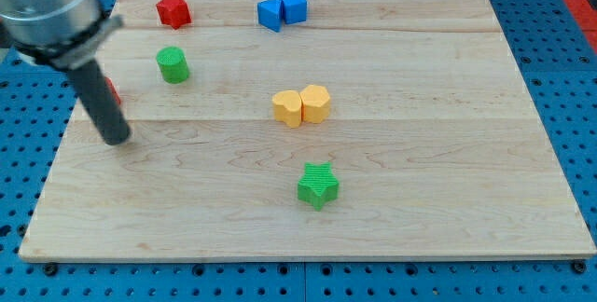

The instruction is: Move the green blocks to the bottom left

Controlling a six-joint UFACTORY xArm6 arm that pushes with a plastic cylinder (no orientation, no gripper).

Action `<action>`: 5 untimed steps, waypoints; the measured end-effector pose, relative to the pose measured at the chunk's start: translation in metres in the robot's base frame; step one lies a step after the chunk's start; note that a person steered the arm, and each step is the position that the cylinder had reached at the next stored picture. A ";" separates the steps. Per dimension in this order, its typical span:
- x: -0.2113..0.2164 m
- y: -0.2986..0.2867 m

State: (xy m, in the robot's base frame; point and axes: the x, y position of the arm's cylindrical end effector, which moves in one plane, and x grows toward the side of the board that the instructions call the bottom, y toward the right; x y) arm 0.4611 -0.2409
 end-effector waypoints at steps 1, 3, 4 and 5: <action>-0.048 -0.021; -0.141 0.000; -0.185 0.012; -0.168 0.011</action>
State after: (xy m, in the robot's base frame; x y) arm 0.2930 -0.2299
